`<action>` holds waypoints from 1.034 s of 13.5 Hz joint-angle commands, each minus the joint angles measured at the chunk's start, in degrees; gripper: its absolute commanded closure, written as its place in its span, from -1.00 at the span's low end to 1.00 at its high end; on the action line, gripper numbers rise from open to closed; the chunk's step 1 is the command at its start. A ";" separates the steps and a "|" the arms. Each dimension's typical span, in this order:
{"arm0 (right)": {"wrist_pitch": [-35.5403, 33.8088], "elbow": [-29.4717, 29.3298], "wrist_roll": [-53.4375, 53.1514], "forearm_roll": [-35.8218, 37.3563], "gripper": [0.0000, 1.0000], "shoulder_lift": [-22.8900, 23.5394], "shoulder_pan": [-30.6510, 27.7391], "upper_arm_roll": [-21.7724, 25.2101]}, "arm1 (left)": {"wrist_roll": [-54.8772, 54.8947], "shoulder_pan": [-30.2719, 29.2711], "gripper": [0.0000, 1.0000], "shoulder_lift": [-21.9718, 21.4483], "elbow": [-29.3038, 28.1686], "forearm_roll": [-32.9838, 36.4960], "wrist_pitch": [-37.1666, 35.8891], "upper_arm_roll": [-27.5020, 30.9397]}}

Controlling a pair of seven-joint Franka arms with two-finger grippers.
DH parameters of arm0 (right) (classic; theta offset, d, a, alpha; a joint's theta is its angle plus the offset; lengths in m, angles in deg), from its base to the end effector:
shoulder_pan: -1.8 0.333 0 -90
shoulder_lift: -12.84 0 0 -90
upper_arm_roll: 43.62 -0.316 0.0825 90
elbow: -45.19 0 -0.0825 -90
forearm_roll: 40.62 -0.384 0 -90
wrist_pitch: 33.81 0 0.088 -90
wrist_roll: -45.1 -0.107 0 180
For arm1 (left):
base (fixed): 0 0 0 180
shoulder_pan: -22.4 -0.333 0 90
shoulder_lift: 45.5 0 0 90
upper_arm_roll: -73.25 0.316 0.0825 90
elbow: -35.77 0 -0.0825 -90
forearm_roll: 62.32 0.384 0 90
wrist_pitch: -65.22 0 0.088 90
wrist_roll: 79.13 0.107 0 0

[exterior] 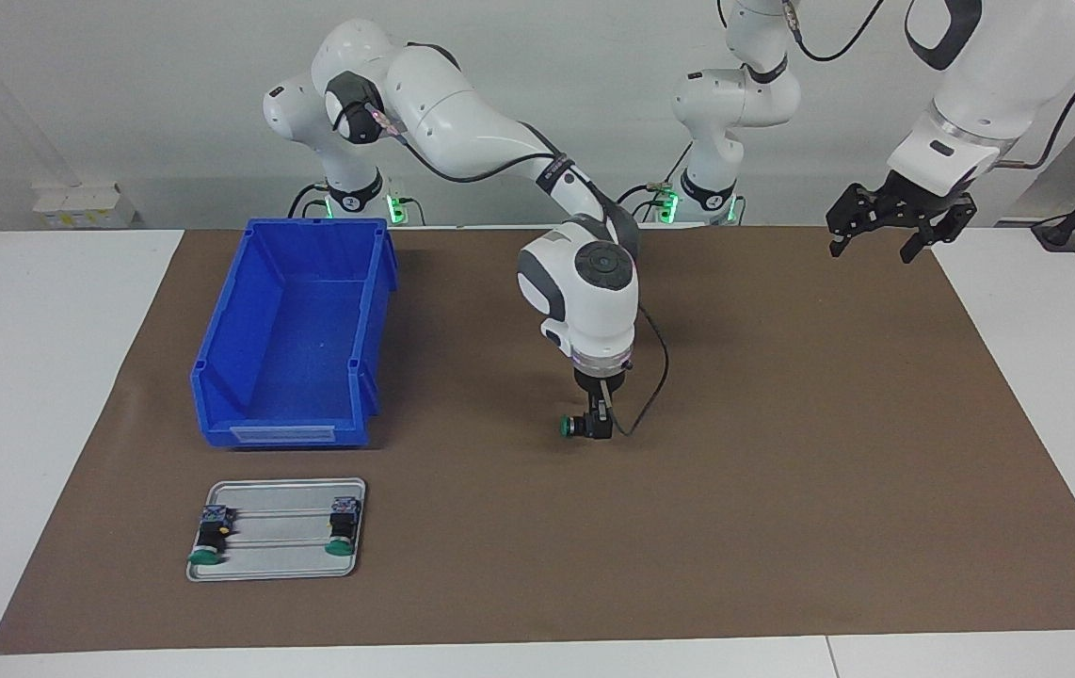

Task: Place and press button with both arms
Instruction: 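Carry the button and set it on the table center with the right gripper, then withdraw the right gripper toward the bin while the left gripper approaches the button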

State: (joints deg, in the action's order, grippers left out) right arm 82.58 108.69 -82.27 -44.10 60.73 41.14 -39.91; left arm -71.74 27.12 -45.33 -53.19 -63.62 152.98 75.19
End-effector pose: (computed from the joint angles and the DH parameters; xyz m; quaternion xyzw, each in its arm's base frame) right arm 0.6179 0.4668 0.3223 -0.6952 0.7175 -0.0023 0.0445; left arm 0.5508 -0.0293 0.6280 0.9959 -0.0889 -0.0115 0.0118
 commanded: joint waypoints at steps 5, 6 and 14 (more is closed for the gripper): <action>-12.30 -1.19 11.94 -0.92 -0.72 -10.68 -7.94 -0.72 | 4.98 0.46 -1.00 -1.58 -1.74 -0.01 0.92 -1.23; -15.63 -1.19 15.46 -2.32 -0.72 -13.50 -10.57 -1.77 | 7.95 0.72 -1.00 -1.58 -1.74 -0.01 1.70 -1.32; -33.40 -0.66 54.45 -5.23 -0.70 -30.21 -26.31 -3.18 | 37.99 4.33 -1.00 -2.01 -4.81 -2.20 7.51 -2.02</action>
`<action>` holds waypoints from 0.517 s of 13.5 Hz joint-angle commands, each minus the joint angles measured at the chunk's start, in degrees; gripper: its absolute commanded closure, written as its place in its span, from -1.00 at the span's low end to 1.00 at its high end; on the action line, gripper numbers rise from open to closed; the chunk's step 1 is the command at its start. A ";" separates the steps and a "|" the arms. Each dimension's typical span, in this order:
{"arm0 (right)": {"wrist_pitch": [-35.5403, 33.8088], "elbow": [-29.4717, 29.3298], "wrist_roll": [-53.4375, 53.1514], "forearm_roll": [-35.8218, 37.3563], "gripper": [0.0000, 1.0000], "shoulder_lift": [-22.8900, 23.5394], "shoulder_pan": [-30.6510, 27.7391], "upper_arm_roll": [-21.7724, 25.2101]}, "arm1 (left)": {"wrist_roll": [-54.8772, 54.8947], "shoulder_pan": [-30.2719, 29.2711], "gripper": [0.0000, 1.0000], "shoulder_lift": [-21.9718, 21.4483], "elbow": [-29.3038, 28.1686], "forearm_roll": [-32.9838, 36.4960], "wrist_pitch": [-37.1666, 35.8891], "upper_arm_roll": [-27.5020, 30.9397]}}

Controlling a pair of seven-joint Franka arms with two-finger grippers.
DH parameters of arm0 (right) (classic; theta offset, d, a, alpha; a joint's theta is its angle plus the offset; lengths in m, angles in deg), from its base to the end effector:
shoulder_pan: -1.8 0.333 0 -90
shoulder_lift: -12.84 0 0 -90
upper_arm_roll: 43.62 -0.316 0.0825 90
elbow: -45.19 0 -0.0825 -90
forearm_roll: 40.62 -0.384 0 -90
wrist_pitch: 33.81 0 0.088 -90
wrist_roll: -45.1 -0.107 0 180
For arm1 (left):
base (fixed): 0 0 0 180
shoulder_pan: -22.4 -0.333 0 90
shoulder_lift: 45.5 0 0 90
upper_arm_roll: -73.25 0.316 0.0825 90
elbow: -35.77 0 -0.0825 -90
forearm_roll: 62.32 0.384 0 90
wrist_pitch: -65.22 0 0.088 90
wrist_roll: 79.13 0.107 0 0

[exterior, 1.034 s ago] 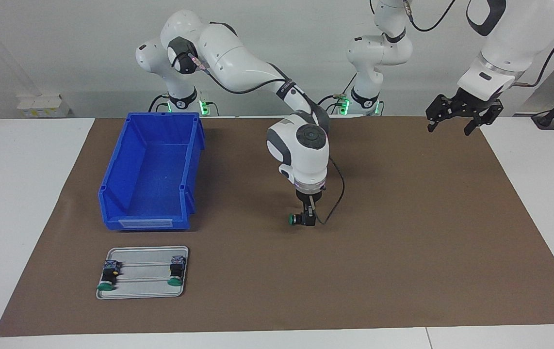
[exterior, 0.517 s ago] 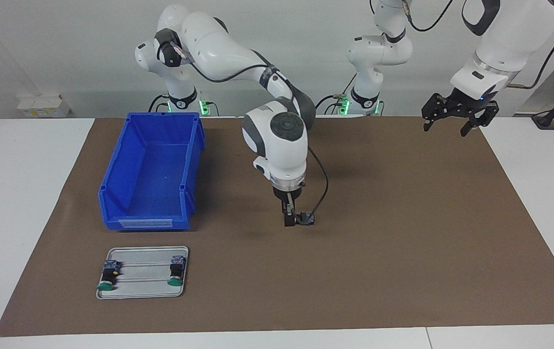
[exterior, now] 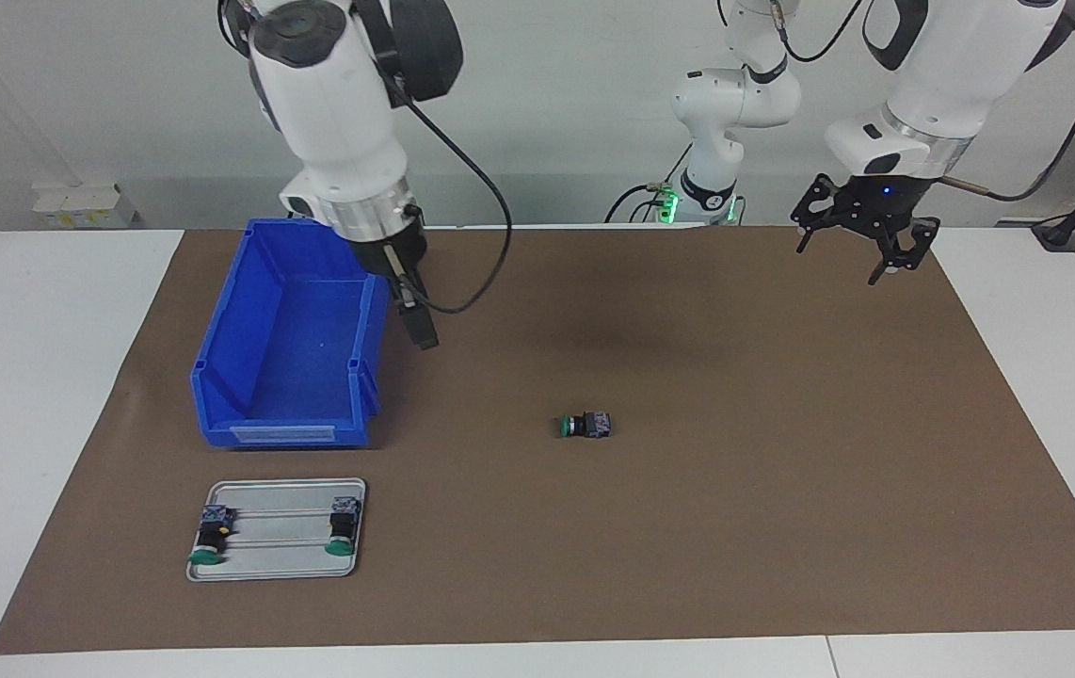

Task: Place and press button with both arms
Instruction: 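Withdraw the right gripper toward the bin while the left gripper approaches the button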

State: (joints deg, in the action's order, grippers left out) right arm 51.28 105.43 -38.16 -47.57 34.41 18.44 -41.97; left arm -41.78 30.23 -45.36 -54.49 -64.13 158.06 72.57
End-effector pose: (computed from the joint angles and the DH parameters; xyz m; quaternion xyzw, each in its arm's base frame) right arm 0.6280 0.1871 0.6319 -0.8306 0.5534 0.0229 0.0576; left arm 0.5537 -0.0861 0.6255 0.9208 -0.3891 0.0246 0.0100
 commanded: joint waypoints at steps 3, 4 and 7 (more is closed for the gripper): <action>-5.37 3.21 27.23 -1.75 -0.70 -6.10 -7.66 -1.04 | 20.00 3.50 -1.00 -3.21 -7.55 -3.37 6.02 0.59; -5.90 3.82 32.06 -1.75 -0.70 -6.71 -8.72 -0.95 | 24.83 4.21 -1.00 -3.47 -9.22 -3.99 7.52 0.59; -7.22 7.24 43.77 -1.40 -0.69 -9.17 -11.09 -0.87 | 32.25 8.06 -1.00 -2.17 -11.33 -4.87 11.91 0.59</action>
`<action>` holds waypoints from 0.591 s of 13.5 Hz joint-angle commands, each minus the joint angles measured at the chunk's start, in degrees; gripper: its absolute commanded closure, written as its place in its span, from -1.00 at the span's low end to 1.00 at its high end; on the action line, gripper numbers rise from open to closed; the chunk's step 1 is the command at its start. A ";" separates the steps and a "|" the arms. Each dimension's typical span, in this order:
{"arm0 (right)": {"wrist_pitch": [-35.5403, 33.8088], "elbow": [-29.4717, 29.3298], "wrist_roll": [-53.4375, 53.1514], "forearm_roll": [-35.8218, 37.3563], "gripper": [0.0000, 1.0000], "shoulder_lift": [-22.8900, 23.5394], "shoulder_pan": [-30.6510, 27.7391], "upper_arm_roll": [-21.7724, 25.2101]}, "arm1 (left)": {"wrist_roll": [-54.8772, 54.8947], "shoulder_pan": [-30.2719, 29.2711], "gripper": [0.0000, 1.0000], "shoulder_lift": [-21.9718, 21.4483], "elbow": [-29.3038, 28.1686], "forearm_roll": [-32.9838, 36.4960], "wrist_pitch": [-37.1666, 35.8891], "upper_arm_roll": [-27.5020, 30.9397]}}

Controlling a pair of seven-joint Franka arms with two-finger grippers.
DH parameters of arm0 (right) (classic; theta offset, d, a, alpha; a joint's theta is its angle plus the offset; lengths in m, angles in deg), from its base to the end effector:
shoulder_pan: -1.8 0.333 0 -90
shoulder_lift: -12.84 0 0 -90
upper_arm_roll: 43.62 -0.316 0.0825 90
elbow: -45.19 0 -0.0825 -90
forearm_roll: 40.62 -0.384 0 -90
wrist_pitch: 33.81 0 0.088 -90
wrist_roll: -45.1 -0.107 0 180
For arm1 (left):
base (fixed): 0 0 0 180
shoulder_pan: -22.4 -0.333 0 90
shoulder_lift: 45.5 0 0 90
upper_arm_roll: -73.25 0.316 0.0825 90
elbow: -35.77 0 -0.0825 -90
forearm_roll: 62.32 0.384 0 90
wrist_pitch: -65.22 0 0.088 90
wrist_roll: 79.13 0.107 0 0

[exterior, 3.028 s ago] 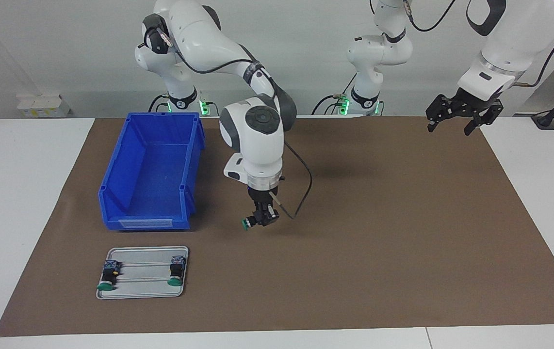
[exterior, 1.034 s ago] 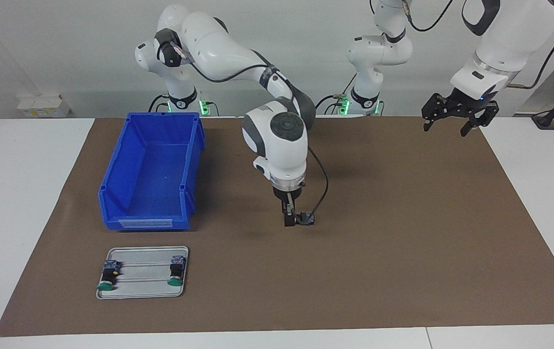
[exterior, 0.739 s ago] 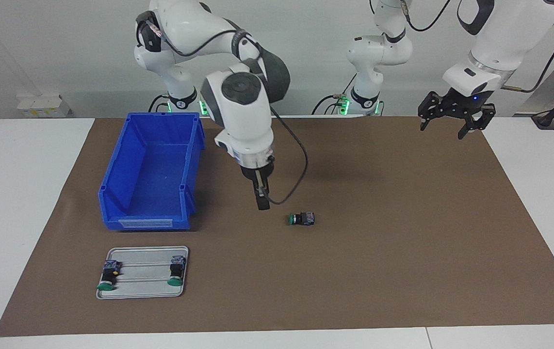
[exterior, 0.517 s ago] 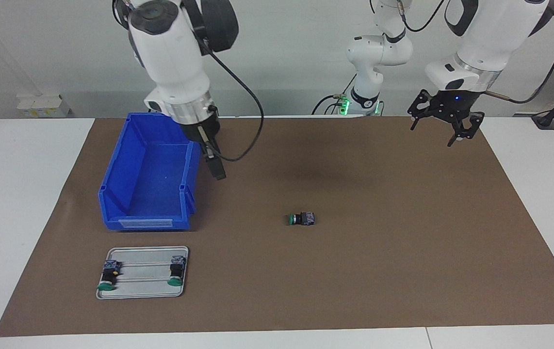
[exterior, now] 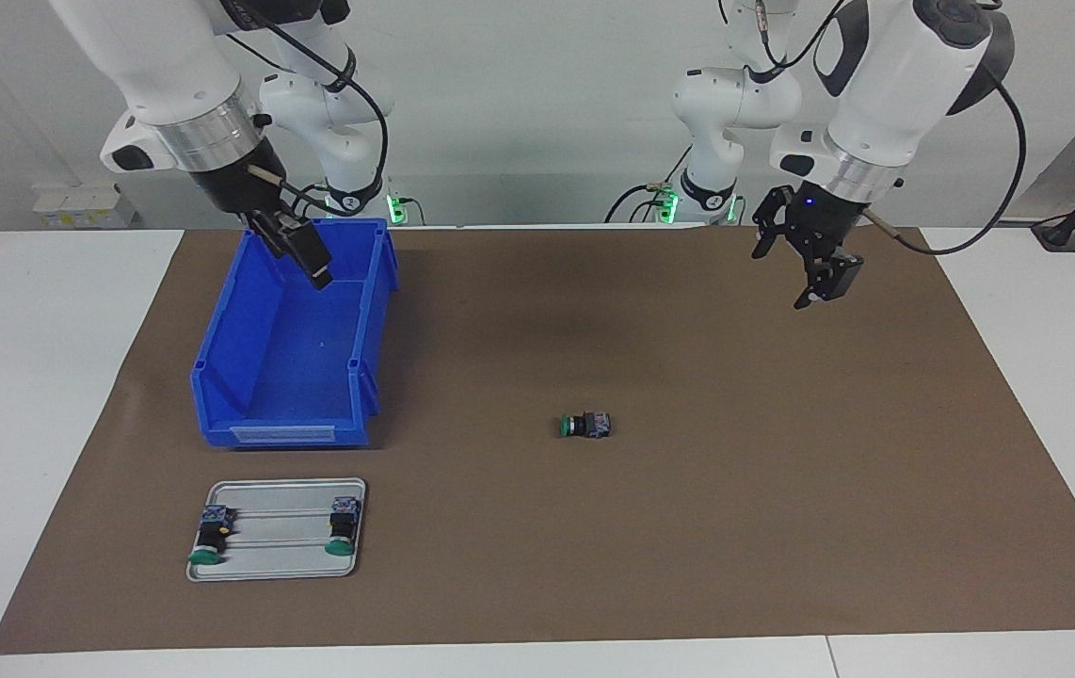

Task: Place and press button with both arms
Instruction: 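Withdraw the right gripper toward the bin while the left gripper approaches the button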

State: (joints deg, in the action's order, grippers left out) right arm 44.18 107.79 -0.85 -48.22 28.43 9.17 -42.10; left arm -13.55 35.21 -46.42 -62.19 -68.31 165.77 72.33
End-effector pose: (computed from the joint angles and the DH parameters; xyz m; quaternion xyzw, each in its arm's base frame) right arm 0.6056 0.0814 0.6682 -0.9424 0.3289 0.0284 0.0544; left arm 0.5448 -0.1427 0.5842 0.7736 -0.6308 0.0500 0.0330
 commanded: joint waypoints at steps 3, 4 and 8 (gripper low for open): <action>0.32 13.39 17.26 -0.23 -0.69 -8.72 -3.32 -0.64 | 3.76 7.65 -1.00 3.35 -5.13 -1.74 9.37 0.84; 1.89 16.82 20.17 -0.14 -0.69 -11.00 -3.41 -0.55 | 3.41 9.41 -1.00 4.94 -5.22 -1.83 11.66 1.01; 17.53 40.11 27.91 0.04 -0.69 -24.10 -3.06 -0.55 | -1.86 13.47 -1.00 9.43 -6.36 -1.74 23.45 1.28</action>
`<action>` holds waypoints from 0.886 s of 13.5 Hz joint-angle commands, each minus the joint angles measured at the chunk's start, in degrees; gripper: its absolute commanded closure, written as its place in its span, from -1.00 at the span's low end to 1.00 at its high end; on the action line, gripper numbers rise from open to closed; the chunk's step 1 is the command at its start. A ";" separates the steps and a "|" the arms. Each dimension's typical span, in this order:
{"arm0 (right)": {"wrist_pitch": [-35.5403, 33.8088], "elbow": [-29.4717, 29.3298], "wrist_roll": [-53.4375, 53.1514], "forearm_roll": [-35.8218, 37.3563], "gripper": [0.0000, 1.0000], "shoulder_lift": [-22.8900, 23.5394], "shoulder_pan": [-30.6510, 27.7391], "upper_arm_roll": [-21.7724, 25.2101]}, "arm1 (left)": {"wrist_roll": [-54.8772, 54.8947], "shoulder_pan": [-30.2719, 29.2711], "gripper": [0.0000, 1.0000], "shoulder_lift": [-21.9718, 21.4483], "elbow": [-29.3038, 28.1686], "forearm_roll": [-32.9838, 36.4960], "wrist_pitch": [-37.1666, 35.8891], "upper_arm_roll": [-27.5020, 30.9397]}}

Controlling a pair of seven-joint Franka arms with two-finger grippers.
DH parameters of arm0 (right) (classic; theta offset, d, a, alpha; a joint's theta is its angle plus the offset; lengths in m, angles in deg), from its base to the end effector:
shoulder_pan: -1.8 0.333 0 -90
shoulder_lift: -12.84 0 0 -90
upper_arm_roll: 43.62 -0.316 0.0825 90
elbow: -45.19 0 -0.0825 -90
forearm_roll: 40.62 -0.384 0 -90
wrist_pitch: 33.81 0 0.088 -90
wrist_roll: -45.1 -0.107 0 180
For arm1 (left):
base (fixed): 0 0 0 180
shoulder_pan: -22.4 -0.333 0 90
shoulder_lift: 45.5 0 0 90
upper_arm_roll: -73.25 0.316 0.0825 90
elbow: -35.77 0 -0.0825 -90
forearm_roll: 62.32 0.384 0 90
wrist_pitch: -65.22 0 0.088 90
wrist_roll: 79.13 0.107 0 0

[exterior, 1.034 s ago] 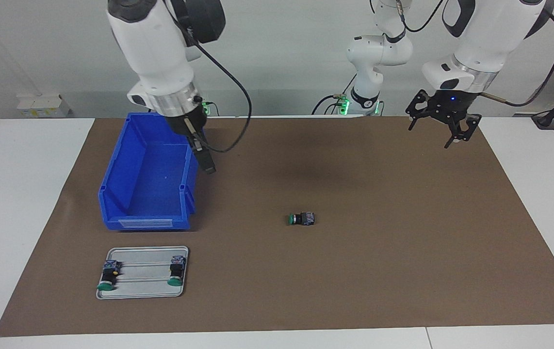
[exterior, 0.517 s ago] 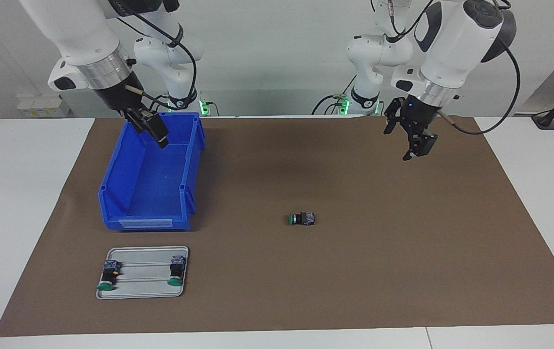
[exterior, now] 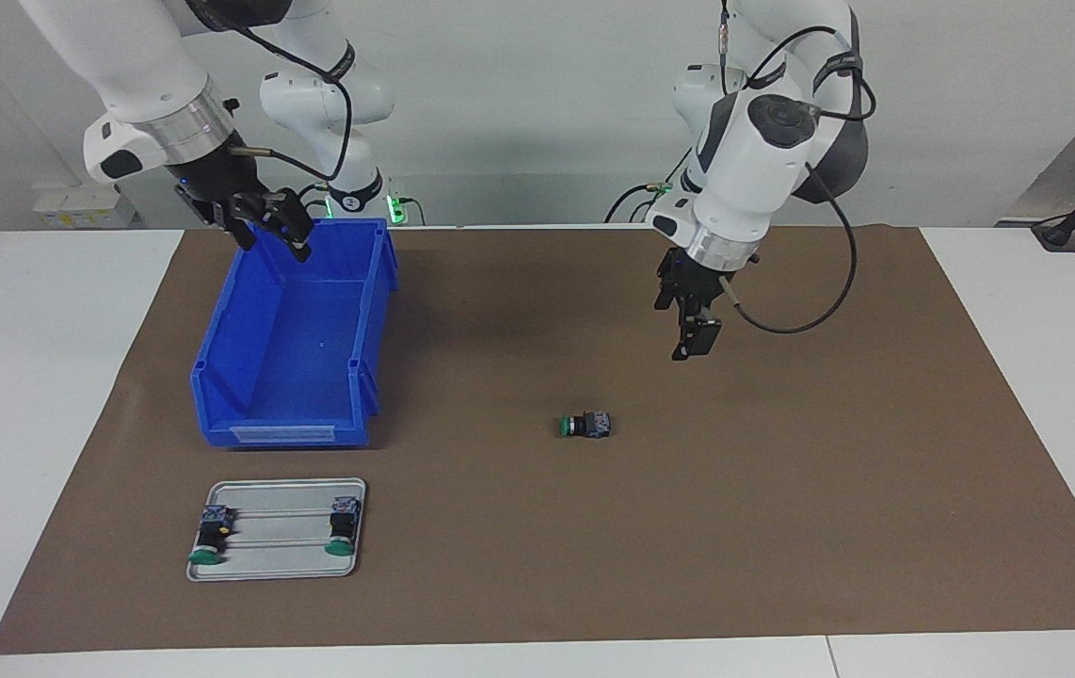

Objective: Place and press button with both arms

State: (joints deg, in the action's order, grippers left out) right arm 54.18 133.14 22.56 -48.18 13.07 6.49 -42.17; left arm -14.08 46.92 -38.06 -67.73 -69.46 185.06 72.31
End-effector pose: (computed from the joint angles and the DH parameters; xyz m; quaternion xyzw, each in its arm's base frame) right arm 0.5509 0.0457 0.6370 -0.9841 0.1651 0.0163 0.0638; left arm 0.5524 -0.2693 0.4838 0.7195 -0.6878 0.0923 0.0277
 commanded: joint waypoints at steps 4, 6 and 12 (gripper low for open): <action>7.02 17.77 12.26 4.47 -0.69 -10.33 -0.65 -0.49 | -6.49 4.38 -1.00 6.69 1.36 -0.06 8.38 1.38; 6.32 17.96 13.40 8.24 -0.71 -10.60 -0.74 -0.49 | -9.06 5.00 -1.00 10.21 3.56 -0.06 10.14 1.38; 3.86 17.87 15.07 11.08 -0.96 -10.78 -1.35 -0.40 | -13.64 8.87 -0.98 17.60 6.56 1.79 11.81 1.74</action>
State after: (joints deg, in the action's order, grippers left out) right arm 58.09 149.35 36.33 -37.20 3.93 6.21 -42.10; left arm -25.90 54.05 -22.24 -62.83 -68.79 196.14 72.78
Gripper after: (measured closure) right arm 0.053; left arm 0.000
